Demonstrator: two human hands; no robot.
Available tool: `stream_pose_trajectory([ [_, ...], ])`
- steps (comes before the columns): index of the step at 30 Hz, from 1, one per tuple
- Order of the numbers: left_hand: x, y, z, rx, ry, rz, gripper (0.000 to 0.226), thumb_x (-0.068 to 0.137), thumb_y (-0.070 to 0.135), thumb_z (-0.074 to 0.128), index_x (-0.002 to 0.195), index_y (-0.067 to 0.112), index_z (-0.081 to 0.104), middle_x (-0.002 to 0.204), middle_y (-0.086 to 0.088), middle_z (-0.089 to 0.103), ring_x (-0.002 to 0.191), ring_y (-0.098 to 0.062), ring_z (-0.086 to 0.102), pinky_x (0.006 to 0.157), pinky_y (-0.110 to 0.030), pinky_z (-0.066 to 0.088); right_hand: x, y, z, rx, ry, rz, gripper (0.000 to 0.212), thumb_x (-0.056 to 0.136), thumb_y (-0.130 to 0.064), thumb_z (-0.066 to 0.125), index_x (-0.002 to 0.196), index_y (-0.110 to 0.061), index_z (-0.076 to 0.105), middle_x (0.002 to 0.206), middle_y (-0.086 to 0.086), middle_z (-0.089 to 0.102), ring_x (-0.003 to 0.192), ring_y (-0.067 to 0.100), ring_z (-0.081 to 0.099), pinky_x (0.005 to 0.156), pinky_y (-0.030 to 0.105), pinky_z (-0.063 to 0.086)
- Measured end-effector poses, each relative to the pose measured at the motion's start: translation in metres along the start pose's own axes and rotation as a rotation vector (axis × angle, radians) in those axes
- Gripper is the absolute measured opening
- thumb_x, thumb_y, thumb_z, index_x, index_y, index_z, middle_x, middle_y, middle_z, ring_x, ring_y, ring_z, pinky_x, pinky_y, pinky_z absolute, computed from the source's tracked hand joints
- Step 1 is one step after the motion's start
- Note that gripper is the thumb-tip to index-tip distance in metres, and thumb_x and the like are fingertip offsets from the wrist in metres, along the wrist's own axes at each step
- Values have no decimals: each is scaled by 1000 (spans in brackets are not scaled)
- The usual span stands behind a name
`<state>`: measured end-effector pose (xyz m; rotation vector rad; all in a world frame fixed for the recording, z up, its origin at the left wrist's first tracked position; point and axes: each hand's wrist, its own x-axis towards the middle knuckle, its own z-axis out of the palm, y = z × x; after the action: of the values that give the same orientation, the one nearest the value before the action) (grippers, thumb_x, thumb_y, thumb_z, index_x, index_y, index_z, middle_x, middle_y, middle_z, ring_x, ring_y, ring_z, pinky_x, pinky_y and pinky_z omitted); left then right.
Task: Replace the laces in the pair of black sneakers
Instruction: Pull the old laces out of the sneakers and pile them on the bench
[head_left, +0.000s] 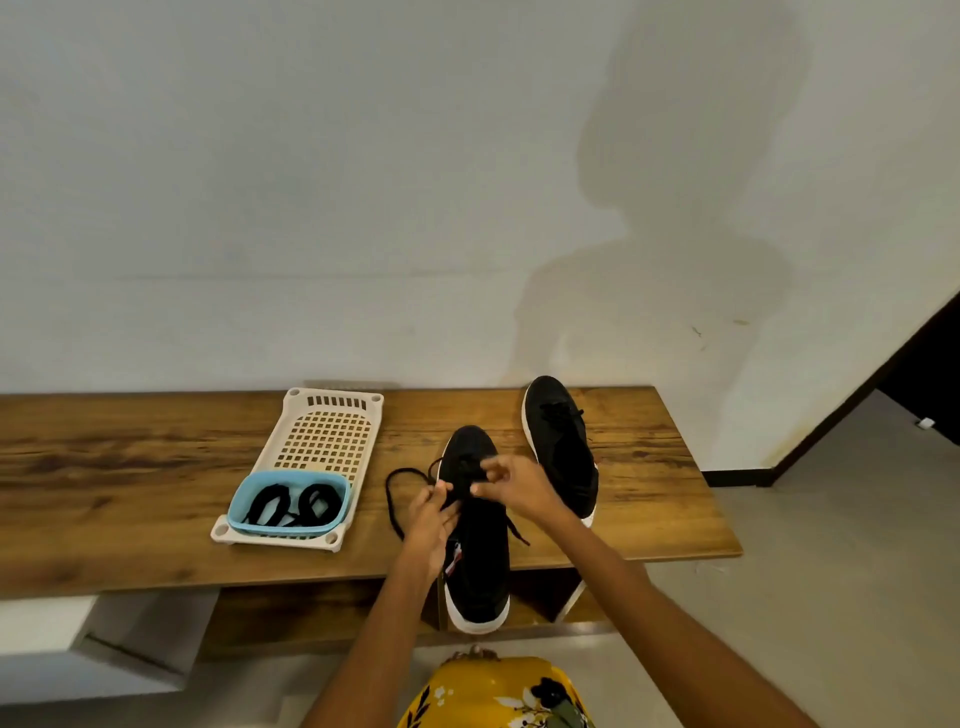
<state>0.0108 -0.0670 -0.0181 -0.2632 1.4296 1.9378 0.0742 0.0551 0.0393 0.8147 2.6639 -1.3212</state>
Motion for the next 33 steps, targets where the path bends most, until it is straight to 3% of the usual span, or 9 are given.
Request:
stream_pose_trajectory([
  [2,2,1,-3,-111,18,-22,23,101,19,38,85,7,50,94,-13,58,91,-29,57,85,-37,46,-10,19,20,-201,-75,-17,64,79,-32,73,135,-14,48,130,6,52,118,20,52,98,32,45],
  [4,2,1,-3,-192,42,-23,27,101,20,36,82,6,49,90,-12,57,87,-30,56,87,-40,45,-18,30,35,-288,23,-54,60,83,-29,68,136,-15,45,130,5,51,117,21,52,94,31,46],
  [7,1,-2,-9,-299,69,-27,31,102,22,33,81,5,48,93,-16,56,91,-35,56,89,-44,45,-21,37,38,-59,206,5,43,87,-20,60,128,-13,52,117,6,63,103,18,61,82,27,50],
  [10,7,2,-16,-357,106,-53,36,104,23,26,78,6,45,86,-15,54,89,-33,56,95,-53,38,-22,40,35,61,219,32,35,88,-15,59,123,-14,53,118,6,62,102,18,62,83,27,52],
  [14,8,10,-2,-222,166,67,27,102,20,35,81,8,46,68,-7,46,64,-18,56,86,-42,47,-21,28,38,-287,226,-168,39,90,-13,53,127,-24,52,122,-1,47,103,15,54,72,19,45],
  [16,5,17,6,-242,125,125,25,101,20,39,81,7,47,67,-8,48,57,-18,58,72,-34,51,-17,19,38,-472,253,-267,35,94,-25,52,129,-29,54,124,-3,47,113,16,46,83,25,40],
  [19,-2,28,10,-277,35,171,21,100,21,41,85,8,50,79,-11,63,63,-18,67,74,-33,52,-9,12,27,-642,250,-297,30,95,-38,49,122,-32,62,120,-4,55,115,18,43,91,33,33],
  [25,-5,5,4,77,-186,110,34,102,16,32,120,-2,54,111,-17,63,108,-27,58,97,-34,45,1,1,9,-409,126,-233,21,91,-28,58,106,-27,72,103,-1,70,98,17,61,81,32,50],
  [33,-12,2,-1,436,-198,166,17,93,2,49,100,4,64,92,-10,68,87,-18,65,78,-26,53,10,-31,8,-241,142,-211,15,88,-18,63,94,-16,76,89,1,75,79,9,68,82,26,53],
])
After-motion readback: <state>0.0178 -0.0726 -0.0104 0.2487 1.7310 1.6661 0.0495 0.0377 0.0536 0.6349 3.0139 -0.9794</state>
